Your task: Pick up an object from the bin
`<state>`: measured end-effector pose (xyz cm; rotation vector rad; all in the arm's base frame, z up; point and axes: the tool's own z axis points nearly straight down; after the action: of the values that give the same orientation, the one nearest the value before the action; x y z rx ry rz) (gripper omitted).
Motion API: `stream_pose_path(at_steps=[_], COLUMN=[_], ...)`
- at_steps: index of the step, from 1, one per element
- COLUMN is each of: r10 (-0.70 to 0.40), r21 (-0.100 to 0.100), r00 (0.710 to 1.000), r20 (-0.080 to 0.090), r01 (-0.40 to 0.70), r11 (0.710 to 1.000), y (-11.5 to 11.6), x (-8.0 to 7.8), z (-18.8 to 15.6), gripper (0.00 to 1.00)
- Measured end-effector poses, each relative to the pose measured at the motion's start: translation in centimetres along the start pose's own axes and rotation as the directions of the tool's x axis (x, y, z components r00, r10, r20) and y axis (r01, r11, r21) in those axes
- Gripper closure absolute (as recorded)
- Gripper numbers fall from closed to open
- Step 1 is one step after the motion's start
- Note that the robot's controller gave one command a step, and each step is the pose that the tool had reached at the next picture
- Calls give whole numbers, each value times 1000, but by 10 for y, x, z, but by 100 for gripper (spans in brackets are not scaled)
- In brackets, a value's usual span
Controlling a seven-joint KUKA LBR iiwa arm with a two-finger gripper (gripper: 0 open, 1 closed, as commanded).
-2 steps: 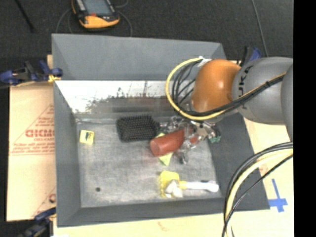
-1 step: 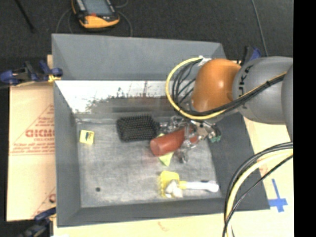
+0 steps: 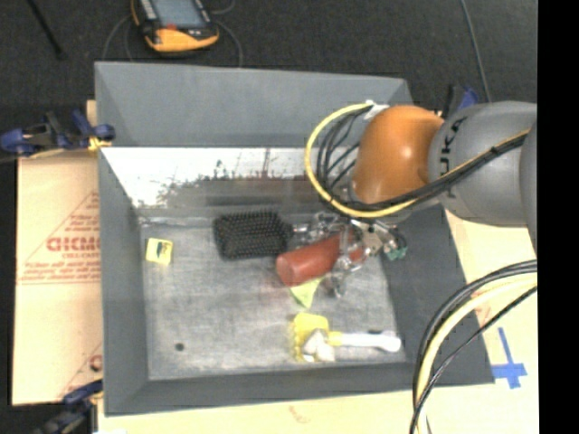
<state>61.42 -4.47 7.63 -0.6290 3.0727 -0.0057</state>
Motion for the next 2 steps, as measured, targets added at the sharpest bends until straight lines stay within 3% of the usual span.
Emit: stream_pose_path(at_steps=[1,2], r10=[4,4], r21=[-4,-1], r00=[1000,1000], r20=[-6,1], r01=[-4,-4], r11=[1000,1000], y=[1,-1], x=[1,-1], z=[-20,-35], gripper=[100,100])
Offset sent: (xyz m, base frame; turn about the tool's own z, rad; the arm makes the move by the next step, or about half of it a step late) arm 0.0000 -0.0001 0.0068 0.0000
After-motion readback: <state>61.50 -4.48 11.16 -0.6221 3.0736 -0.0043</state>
